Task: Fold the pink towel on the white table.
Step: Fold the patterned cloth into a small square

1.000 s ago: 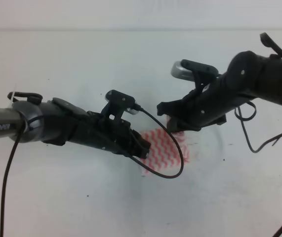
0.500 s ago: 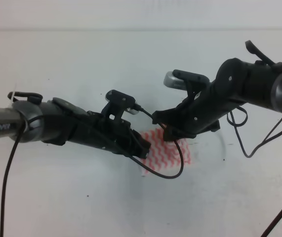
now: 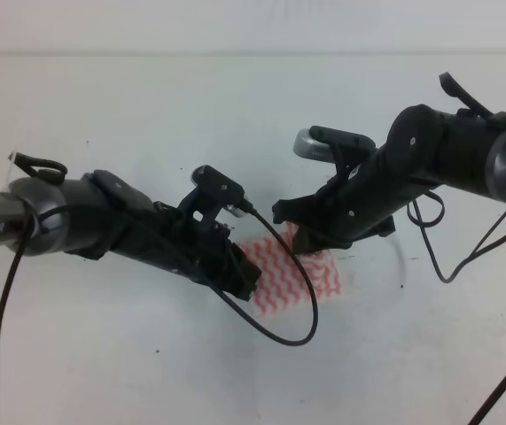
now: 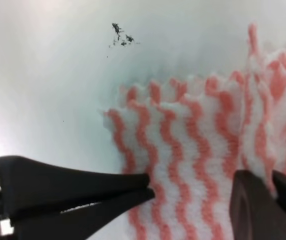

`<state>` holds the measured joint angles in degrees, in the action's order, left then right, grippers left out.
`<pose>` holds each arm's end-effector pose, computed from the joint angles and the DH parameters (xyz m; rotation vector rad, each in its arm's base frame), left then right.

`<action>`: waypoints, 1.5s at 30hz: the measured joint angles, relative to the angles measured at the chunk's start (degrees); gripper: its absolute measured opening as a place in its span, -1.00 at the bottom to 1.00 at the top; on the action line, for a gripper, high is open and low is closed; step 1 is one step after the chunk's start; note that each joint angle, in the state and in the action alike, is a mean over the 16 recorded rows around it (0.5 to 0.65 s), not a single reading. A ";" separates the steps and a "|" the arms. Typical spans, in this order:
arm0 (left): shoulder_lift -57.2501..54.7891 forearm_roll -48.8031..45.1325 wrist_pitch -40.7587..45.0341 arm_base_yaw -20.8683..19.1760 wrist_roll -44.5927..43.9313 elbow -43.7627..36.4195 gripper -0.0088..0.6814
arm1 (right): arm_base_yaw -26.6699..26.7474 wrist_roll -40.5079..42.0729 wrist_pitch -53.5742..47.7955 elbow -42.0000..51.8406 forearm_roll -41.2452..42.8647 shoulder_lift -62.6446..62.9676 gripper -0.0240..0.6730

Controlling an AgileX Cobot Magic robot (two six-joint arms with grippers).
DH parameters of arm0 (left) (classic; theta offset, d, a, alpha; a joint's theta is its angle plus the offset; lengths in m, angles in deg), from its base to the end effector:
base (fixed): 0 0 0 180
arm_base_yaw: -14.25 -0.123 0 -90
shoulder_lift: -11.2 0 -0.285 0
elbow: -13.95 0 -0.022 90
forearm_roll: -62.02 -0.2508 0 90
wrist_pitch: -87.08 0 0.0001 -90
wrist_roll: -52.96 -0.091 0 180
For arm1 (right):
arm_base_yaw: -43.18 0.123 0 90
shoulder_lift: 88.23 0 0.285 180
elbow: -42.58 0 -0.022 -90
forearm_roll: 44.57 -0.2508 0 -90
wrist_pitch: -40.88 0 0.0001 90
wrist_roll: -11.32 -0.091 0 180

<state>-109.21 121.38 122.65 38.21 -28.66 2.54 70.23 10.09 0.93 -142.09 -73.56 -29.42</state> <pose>0.3314 -0.1972 0.1485 1.2701 2.2294 -0.6655 0.3624 0.2169 0.1976 -0.1748 2.7639 0.6884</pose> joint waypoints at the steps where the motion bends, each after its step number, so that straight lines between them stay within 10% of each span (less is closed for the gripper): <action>1: -0.10 -0.27 -0.05 0.00 0.12 -0.06 -0.99 | 0.00 0.00 -0.01 0.01 0.01 0.00 -0.98; 45: -2.05 2.55 -1.52 0.00 -1.50 -0.39 -0.99 | 3.42 -0.27 -0.95 -2.71 0.35 -1.38 -0.97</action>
<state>-111.27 123.93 121.13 38.21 -30.16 2.15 73.64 9.82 -0.02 -144.81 -73.21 -30.80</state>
